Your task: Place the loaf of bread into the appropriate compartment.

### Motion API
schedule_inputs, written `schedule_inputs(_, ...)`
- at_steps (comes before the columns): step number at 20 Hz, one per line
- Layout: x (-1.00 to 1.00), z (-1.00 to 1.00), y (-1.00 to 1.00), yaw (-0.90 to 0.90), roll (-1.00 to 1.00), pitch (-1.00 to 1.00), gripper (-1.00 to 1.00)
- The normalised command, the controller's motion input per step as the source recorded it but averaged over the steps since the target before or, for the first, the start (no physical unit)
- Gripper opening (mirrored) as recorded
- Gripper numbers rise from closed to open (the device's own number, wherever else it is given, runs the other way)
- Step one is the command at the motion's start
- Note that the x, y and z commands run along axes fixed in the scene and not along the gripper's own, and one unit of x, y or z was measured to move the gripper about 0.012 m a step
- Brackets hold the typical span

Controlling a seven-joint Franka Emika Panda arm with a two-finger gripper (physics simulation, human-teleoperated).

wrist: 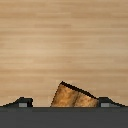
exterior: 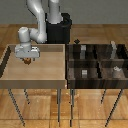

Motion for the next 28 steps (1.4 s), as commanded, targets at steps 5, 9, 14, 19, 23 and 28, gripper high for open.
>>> schedule_inputs(5, 0.0, -0.4, 0.0, 0.0, 0.0, 0.0, -1.0)
schedule_inputs(9, 0.0, 0.0, 0.0, 0.0, 0.0, 0.0, -1.0)
schedule_inputs(14, 0.0, 0.4, 0.0, 0.0, 0.0, 0.0, -1.0)
schedule_inputs(19, 0.0, 1.0, 0.0, 0.0, 0.0, 0.0, -1.0)
schedule_inputs(23, 0.0, 1.0, 0.0, 0.0, 0.0, 0.0, -1.0)
schedule_inputs(28, 0.0, 0.0, 0.6, 0.0, 0.0, 0.0, -1.0)
